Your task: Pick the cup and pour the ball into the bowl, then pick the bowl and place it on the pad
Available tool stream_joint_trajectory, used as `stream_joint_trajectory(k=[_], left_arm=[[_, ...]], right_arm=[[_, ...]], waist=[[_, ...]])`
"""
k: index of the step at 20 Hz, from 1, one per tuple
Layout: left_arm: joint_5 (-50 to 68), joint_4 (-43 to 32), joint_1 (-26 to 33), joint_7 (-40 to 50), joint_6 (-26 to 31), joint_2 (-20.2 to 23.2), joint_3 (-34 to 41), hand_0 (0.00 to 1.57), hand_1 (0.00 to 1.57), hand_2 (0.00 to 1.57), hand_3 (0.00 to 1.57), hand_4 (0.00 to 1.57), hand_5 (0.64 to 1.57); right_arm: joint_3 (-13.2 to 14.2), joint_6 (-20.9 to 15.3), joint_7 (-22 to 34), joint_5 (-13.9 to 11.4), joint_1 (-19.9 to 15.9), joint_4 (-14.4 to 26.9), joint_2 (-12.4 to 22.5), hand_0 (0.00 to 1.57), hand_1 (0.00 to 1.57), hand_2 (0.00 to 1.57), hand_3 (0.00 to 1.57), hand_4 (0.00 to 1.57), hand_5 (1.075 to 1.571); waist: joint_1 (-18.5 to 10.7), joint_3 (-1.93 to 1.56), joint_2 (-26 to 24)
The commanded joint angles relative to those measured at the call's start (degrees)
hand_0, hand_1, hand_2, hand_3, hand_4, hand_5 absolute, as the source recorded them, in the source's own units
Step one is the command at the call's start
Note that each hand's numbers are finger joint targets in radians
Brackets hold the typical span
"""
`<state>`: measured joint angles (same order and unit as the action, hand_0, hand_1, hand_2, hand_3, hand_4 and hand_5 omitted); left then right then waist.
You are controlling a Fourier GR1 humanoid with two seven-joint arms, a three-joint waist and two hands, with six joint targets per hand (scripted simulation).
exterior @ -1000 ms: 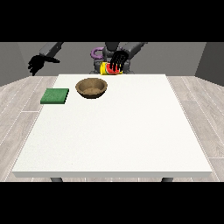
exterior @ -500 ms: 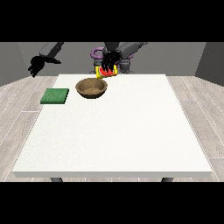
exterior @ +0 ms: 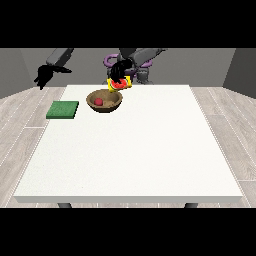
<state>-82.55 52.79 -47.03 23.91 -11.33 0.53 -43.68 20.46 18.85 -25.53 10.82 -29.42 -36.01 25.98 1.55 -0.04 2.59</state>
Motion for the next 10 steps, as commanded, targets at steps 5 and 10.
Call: stream_joint_trajectory(k=[5,10], left_arm=[[-6.2,1.1,-9.3,-4.7,13.0,0.1,-1.9,1.56,1.56,1.57,1.57,1.2,1.451],[-8.5,1.7,-10.9,-8.2,13.0,1.7,2.9,1.53,1.53,1.57,1.57,1.21,1.457]], right_arm=[[0.2,-1.1,-0.2,-0.4,0.6,2.4,0.2,0.0,0.0,0.0,0.2,0.0,1.515],[1.4,2.9,0.1,1.5,-0.2,2.3,3.6,0.0,0.0,0.0,0.14,0.0,1.52]], waist=[[-1.7,-0.01,-2.4],[-1.8,0.01,0.2]])
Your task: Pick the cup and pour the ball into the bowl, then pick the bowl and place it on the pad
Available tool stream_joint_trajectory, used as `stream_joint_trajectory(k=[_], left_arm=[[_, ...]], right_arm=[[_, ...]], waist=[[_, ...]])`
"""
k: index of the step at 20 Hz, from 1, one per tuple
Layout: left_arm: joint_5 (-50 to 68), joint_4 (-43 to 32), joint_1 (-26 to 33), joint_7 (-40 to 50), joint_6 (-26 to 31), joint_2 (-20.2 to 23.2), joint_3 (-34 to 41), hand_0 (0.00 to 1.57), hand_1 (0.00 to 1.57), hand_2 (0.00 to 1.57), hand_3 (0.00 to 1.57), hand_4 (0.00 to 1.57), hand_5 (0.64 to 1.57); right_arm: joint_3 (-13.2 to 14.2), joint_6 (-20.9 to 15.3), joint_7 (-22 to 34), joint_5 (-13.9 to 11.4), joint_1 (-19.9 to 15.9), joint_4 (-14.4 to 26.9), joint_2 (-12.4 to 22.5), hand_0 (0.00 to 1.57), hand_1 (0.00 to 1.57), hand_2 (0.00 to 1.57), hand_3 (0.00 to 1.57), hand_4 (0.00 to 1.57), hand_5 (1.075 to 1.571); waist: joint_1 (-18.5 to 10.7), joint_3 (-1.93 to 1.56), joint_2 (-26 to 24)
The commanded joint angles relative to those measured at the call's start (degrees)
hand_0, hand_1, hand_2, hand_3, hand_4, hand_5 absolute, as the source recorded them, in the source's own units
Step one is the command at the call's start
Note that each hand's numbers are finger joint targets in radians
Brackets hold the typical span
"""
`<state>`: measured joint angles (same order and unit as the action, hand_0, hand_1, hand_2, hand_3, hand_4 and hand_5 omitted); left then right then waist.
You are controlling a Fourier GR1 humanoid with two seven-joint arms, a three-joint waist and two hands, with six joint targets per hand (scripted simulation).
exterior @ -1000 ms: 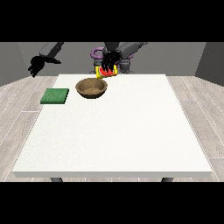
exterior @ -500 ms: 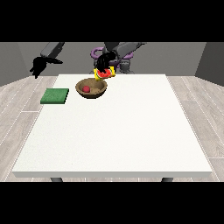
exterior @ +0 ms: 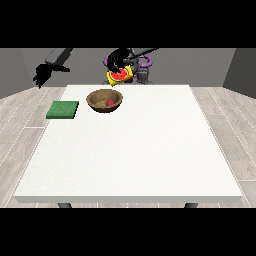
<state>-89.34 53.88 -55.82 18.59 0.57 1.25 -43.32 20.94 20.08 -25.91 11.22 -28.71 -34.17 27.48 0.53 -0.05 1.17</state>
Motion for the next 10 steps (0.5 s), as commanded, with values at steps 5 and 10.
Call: stream_joint_trajectory(k=[5,10], left_arm=[[-2.5,3.0,4.7,-0.4,-2.3,0.1,2.1,1.53,1.53,1.57,1.57,1.2,1.462],[13.5,12.1,7.6,-1.3,-11.8,3.8,19.0,0.36,0.36,1.57,1.57,0.99,1.555]], right_arm=[[0.2,2.0,4.9,2.1,-0.9,1.6,-0.5,0.0,0.0,0.0,0.0,0.46,1.556],[0.6,-0.4,1.4,1.5,3.6,1.7,-2.1,0.0,0.0,0.0,0.0,0.46,1.557]], waist=[[-1.3,0.07,1.3],[-6.9,0.27,0.1]])
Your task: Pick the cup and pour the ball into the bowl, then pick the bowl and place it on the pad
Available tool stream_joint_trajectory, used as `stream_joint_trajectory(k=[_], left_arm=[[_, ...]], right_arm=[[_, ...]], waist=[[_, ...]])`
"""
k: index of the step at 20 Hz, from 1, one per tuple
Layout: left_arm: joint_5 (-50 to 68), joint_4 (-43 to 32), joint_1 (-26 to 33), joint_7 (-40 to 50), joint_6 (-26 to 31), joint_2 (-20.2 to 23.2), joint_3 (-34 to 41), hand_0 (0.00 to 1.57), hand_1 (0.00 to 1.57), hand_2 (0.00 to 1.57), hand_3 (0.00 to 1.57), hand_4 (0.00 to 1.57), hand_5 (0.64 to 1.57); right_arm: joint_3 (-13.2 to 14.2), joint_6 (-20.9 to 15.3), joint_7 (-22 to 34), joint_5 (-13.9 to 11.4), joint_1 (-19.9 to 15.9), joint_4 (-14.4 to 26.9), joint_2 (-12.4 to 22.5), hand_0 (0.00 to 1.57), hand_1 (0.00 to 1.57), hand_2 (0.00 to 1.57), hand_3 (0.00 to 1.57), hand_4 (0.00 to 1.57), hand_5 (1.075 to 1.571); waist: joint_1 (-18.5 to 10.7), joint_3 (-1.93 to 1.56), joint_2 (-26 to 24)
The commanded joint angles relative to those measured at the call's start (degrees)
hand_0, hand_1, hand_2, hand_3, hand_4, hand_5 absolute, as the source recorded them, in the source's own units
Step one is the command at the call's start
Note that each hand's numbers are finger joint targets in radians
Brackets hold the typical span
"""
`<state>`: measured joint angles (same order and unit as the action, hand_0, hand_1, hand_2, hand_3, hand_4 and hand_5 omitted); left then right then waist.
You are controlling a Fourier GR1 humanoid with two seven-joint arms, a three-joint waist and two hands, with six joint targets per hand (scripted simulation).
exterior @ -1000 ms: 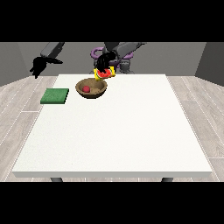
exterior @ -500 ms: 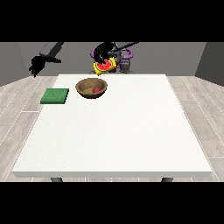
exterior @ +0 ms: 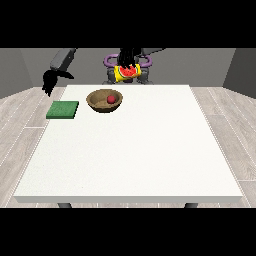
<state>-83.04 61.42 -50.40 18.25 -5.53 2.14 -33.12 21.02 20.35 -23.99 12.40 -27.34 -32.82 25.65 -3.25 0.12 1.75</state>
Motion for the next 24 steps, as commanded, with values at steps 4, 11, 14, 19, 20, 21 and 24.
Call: stream_joint_trajectory(k=[4,11,14,19,20,21,24], left_arm=[[18.4,7.4,9.3,-6.4,-10.8,5.4,16.6,0.37,0.37,1.57,1.57,0.86,1.568],[42.1,7.2,13.4,-18.5,-11.2,0.9,28.9,1.17,1.17,1.24,1.07,0.8,1.527],[50.0,7.7,14.2,-23.5,-11.2,-1.9,32.3,0.78,0.78,0.7,0.09,0.86,1.531],[62.6,4.2,19.4,-32.7,-10.1,-2.1,35.6,0.0,0.0,0.0,0.0,0.0,1.545],[63.7,1.9,18.1,-32.5,-10.2,-2.1,37.0,0.0,0.0,0.0,0.0,0.0,1.531],[64.5,2.1,16.1,-34.7,-6.1,-0.3,39.9,0.0,0.0,0.0,0.0,0.0,1.518],[64.3,-3.2,19.5,-36.6,-8.2,-2.1,39.2,0.0,0.0,0.0,0.0,0.0,1.519]], right_arm=[[1.4,-2.3,1.0,1.0,2.1,-0.3,0.3,0.0,0.0,0.0,0.0,0.48,1.561],[0.0,-4.0,1.1,1.6,-0.8,-4.3,-4.7,0.0,0.0,0.0,0.0,0.27,1.566],[-0.3,-2.8,-0.6,1.9,-0.5,-5.2,-5.6,0.0,0.0,0.0,0.0,0.38,1.569],[-3.8,-4.4,2.7,0.3,-1.4,-8.5,-9.2,0.0,0.0,0.0,0.0,0.37,1.564],[-5.3,-5.3,4.5,-0.2,-2.2,-9.8,-10.6,0.0,0.0,0.0,0.0,0.33,1.559],[-4.6,-4.8,2.5,0.1,-1.4,-9.2,-10.2,0.0,0.0,0.0,0.0,0.29,1.553],[-7.2,-7.4,7.3,-1.0,-1.4,-11.1,-12.7,0.0,0.0,0.0,0.0,0.11,1.541]], waist=[[-6.7,0.19,0.3],[-3.5,0.24,8.0],[-2.1,0.14,11.8],[0.9,0.05,11.8],[2.9,0.02,10.9],[1.9,-0.06,12.6],[4.7,-0.09,8.3]])
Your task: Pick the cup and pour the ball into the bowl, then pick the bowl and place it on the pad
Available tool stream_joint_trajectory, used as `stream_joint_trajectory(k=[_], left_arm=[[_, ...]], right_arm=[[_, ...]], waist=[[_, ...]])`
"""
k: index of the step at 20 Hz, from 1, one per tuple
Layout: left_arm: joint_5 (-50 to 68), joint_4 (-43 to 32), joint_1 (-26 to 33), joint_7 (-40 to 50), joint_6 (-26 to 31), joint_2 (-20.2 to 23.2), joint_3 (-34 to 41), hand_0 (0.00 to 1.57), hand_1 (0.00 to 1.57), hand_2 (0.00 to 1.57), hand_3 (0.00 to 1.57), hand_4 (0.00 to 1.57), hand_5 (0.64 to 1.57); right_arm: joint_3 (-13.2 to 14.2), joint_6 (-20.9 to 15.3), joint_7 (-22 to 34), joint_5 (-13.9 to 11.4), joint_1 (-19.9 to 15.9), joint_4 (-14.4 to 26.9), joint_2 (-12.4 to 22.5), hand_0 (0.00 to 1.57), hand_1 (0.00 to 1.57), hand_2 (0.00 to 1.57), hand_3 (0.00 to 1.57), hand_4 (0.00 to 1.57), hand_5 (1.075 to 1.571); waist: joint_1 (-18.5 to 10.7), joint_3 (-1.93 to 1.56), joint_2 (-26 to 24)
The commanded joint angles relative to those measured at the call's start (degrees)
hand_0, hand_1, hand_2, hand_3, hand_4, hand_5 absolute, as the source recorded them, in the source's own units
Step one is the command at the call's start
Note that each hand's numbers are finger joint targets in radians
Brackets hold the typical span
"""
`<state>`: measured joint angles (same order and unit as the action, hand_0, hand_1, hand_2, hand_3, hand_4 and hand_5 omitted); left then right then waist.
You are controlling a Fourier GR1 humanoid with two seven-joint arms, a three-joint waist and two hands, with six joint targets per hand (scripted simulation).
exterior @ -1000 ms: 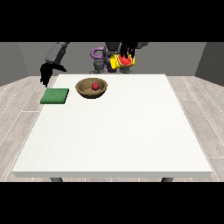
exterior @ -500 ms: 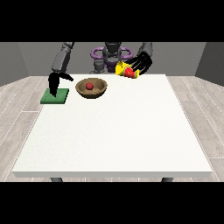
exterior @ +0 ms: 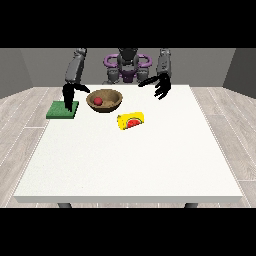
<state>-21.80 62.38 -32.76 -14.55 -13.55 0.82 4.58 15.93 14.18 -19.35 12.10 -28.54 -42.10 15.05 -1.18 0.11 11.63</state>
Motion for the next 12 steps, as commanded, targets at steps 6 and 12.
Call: stream_joint_trajectory(k=[6,12], left_arm=[[5.1,-2.1,1.1,-2.0,4.1,1.8,2.0,0.0,0.0,0.0,0.0,0.0,1.533],[3.8,1.9,-3.2,0.7,3.3,-0.2,-1.4,0.0,0.0,0.0,0.0,0.0,1.554]], right_arm=[[-2.0,-2.8,-1.4,-1.5,3.5,2.4,-3.7,0.0,0.0,0.0,0.0,0.08,1.543],[0.6,-0.6,-8.4,-0.3,0.4,9.5,-2.1,0.0,0.0,0.0,0.0,0.26,1.549]], waist=[[-0.1,-0.13,-3.3],[-3.2,-0.17,2.1]])
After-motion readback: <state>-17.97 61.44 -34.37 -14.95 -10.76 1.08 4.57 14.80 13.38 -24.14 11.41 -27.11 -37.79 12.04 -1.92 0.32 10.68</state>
